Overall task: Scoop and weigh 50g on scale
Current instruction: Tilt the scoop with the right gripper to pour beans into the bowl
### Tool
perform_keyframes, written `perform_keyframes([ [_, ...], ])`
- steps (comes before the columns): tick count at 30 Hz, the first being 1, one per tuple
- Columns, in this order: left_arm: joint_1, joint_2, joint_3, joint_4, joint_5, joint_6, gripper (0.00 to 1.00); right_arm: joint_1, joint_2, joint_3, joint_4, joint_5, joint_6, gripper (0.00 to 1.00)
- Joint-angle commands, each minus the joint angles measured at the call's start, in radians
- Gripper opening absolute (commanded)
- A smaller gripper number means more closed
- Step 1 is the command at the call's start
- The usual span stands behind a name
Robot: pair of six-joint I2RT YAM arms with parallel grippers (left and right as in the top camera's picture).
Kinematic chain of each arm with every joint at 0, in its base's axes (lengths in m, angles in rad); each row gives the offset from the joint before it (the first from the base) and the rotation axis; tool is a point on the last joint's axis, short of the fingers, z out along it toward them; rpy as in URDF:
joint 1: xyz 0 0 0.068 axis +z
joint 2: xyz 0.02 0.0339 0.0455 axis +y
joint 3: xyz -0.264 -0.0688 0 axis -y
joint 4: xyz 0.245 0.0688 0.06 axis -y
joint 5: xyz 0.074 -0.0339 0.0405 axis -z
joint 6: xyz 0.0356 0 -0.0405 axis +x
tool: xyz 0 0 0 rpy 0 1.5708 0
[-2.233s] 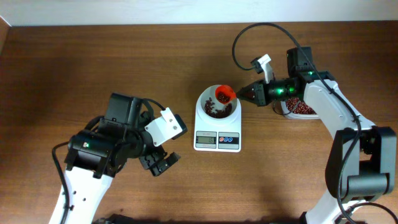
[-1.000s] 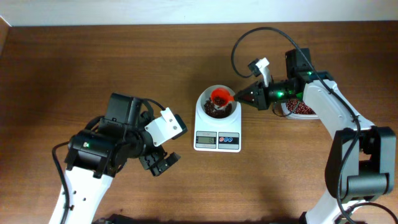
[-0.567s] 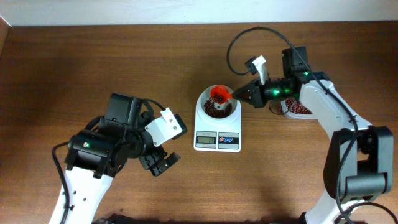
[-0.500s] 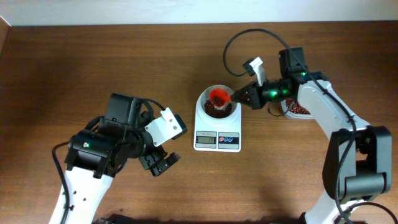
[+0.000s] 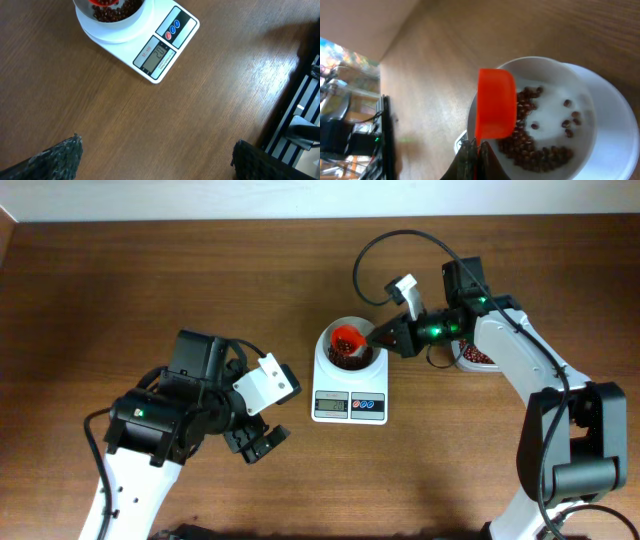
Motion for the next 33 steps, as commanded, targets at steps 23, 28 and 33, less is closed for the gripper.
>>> perform_keyframes([
  [23, 0.006, -0.007, -0.005, -0.002, 0.018, 0.005, 0.99, 0.0, -0.035, 0.002, 0.007, 0.176, 0.043, 0.04],
  [28, 0.006, -0.007, -0.005, -0.002, 0.018, 0.005, 0.99, 0.0, -0.042, 0.002, -0.017, 0.077, -0.13, 0.04],
  [33, 0.006, -0.007, -0.005, -0.002, 0.018, 0.005, 0.99, 0.0, -0.066, 0.002, -0.05, -0.024, -0.28, 0.04],
])
